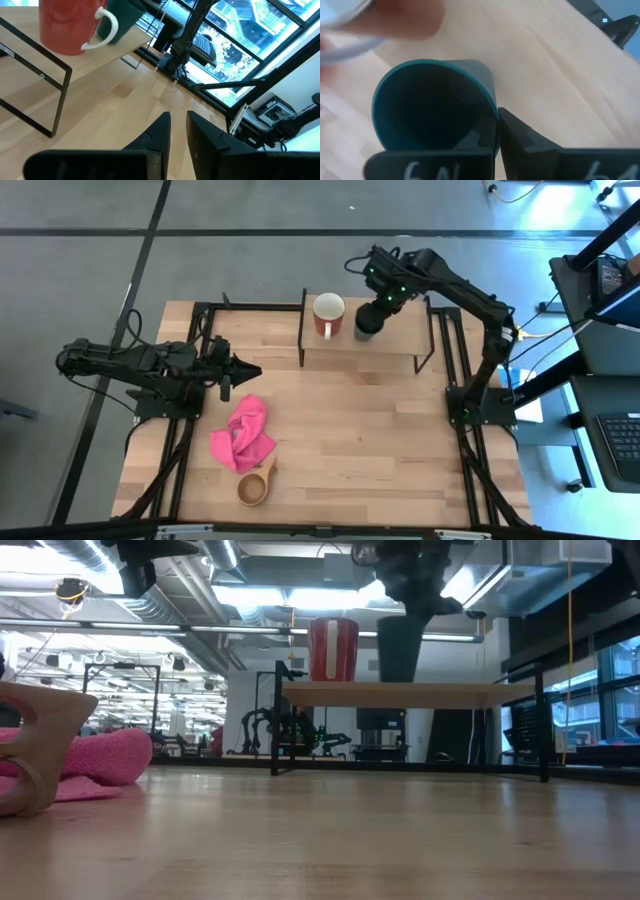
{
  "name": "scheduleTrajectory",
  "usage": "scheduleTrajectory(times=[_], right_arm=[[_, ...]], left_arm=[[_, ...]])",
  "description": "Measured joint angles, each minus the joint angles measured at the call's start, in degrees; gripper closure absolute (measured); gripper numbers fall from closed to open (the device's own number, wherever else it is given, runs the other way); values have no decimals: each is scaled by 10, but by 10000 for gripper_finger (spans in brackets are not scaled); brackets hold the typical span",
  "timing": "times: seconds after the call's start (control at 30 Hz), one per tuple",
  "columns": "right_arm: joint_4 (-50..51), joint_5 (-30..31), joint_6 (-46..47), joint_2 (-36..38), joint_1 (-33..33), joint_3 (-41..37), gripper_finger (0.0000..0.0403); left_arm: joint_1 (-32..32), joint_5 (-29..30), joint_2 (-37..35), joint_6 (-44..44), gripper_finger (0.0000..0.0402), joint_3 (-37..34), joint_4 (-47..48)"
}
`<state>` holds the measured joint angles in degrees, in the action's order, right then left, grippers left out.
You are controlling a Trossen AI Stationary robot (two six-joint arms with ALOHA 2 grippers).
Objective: Stack small to large cups/mugs on shelf
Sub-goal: Put the blue mug on the shelf
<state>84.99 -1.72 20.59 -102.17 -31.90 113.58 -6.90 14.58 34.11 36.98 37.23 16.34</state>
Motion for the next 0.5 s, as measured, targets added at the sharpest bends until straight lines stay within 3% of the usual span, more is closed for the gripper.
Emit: scheduleTrajectory(times=[0.17,0.5], right_arm=[[-20,-44,-1,-1,-33,0,392],[-16,-61,-3,-1,-54,-2,391]], left_arm=[[0,5,0,0,347,0,3],[0,19,0,-1,347,0,13]])
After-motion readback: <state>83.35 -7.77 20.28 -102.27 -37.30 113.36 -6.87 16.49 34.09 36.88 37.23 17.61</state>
